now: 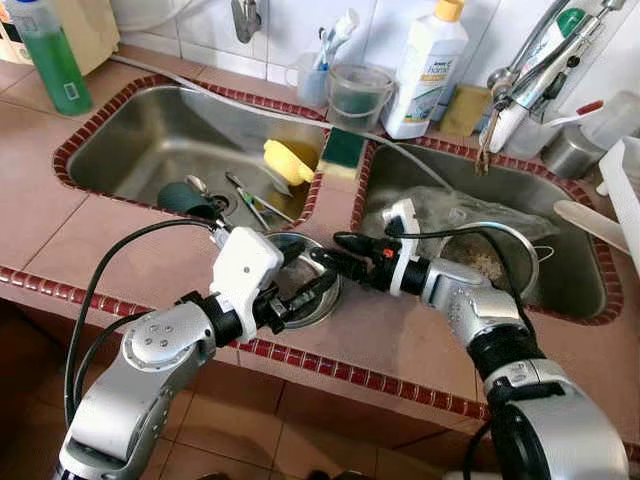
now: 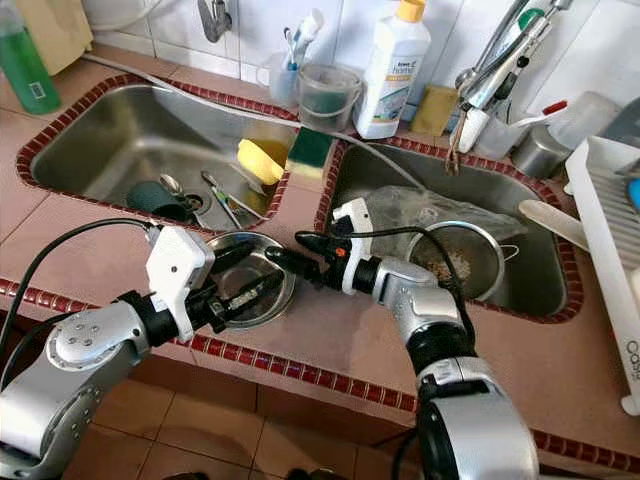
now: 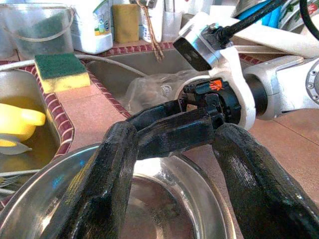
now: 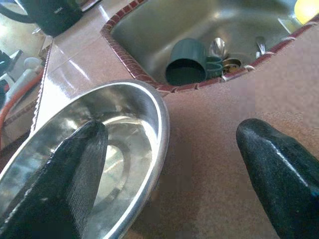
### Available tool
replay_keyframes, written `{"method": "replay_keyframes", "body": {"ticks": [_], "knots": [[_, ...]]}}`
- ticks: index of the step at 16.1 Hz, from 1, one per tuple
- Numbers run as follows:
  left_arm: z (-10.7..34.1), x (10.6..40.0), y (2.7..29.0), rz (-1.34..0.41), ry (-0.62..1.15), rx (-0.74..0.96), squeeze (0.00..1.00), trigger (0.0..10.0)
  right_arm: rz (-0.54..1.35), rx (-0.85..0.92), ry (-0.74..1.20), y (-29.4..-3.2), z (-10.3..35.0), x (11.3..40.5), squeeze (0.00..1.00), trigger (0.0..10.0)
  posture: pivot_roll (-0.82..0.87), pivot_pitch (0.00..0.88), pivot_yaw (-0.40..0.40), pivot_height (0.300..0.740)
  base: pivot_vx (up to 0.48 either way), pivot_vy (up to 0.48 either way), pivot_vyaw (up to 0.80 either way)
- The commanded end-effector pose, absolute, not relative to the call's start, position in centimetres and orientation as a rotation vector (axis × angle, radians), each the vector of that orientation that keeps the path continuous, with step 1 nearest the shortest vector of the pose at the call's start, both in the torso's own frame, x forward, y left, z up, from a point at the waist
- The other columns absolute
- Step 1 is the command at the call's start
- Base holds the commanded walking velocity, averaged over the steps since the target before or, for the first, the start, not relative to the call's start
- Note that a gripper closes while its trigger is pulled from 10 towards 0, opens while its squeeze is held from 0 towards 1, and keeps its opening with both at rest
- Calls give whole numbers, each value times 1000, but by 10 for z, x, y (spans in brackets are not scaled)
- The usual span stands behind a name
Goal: Kitchen organization
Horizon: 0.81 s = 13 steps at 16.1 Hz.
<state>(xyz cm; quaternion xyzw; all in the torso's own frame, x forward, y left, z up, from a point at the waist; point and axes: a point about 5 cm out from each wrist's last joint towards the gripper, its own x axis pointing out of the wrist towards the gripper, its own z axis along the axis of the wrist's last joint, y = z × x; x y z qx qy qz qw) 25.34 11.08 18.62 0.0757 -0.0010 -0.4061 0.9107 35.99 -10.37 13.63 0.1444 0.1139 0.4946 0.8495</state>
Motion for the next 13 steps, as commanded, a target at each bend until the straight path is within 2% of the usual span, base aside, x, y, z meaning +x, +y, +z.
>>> {"method": "replay_keyframes", "body": {"ticks": [1,2,13], "knots": [[191,250,106,-857,-22,149,0,10000,1026,298,242,-107,135,361,0,3176,55,173,-167,740,0,0,0],[192,249,106,-856,-23,144,0,10000,1040,302,253,-108,133,359,0,0,54,173,-170,740,0,0,0],[197,247,105,-857,-35,137,0,10000,1109,234,316,-111,125,354,0,0,56,178,-185,740,0,0,0]]}}
